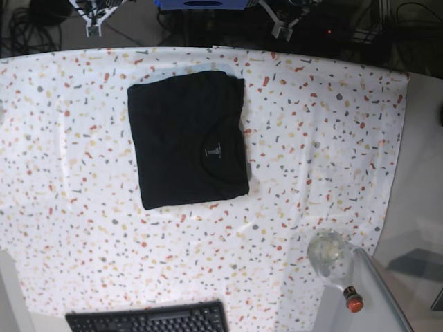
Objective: Layout the t-shirt on the table in an organized manner, then fold the t-shirt properly
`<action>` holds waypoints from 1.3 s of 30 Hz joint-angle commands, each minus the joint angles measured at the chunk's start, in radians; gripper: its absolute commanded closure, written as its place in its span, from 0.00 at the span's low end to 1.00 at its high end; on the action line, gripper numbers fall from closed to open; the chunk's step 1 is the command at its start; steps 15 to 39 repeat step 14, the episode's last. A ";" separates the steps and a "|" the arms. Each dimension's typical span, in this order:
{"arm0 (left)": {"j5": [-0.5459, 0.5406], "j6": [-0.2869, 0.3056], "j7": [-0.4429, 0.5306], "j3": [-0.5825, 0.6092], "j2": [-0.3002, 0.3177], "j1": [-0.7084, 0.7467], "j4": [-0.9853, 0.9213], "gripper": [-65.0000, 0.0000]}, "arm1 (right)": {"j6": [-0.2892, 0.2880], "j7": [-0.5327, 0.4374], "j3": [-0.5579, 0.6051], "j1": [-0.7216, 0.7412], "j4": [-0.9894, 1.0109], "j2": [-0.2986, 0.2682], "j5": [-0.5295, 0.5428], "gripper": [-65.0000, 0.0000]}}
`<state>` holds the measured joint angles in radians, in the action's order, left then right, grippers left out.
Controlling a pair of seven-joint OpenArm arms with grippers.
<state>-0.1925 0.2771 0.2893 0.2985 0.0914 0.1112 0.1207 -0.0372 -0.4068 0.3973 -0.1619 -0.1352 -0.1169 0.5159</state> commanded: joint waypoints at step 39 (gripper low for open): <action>-0.003 0.004 0.008 -0.005 0.026 0.012 0.060 1.00 | 0.003 -0.011 -0.008 -0.005 -0.071 0.043 0.008 1.00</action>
